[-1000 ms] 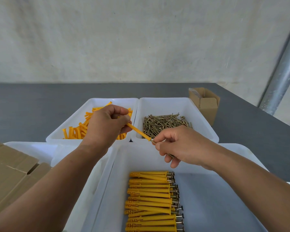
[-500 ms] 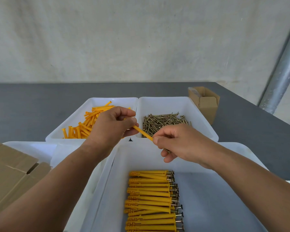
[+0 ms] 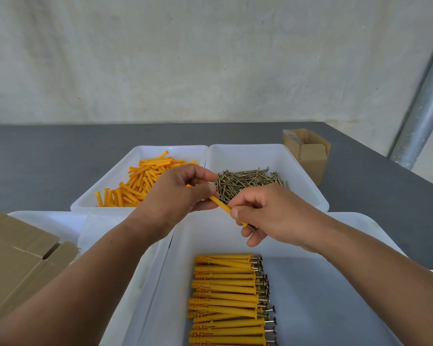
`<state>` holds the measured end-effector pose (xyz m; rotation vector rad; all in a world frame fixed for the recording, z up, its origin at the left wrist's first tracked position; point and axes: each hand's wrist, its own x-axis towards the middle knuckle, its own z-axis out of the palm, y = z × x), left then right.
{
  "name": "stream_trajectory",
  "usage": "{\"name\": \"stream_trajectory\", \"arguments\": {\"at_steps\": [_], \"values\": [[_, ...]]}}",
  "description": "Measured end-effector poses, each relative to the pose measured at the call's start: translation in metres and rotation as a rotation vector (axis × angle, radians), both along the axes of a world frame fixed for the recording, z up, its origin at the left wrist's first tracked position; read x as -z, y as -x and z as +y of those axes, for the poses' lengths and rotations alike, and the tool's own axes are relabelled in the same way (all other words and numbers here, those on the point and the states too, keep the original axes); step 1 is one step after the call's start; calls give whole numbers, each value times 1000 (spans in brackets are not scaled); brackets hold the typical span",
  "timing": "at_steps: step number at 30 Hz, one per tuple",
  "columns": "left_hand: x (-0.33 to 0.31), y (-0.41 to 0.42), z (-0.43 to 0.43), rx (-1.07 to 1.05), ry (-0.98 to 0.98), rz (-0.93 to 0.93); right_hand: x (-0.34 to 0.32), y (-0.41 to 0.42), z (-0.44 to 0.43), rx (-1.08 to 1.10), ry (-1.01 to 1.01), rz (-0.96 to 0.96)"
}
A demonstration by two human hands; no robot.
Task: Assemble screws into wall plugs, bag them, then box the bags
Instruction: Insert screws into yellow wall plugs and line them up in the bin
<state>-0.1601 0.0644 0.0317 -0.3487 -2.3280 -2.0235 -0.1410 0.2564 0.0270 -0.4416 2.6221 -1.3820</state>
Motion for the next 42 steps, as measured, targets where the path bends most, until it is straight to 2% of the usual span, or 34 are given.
{"name": "stream_trajectory", "arguments": {"at_steps": [4, 15, 18, 23, 26, 31, 38, 42], "values": [[1, 3, -1, -73, 58, 12, 1, -1, 1, -34, -96, 12], [10, 25, -28, -423, 158, 58, 14, -6, -3, -154, -540, 174], [12, 29, -35, -543, 299, 96, 19, -6, -5, -171, -627, 228], [19, 31, -44, -694, 690, 196, 25, -8, -11, -185, -722, 256], [25, 34, -50, -704, 926, 126, 26, -9, -12, -178, -753, 274], [31, 35, -61, -602, 1295, -206, 25, -10, -13, -177, -775, 295], [36, 41, -65, -503, 1367, -270, 19, -10, -11, -164, -701, 308], [36, 43, -64, -480, 1354, -273, 8, -5, -9, -47, -591, 399]]}}
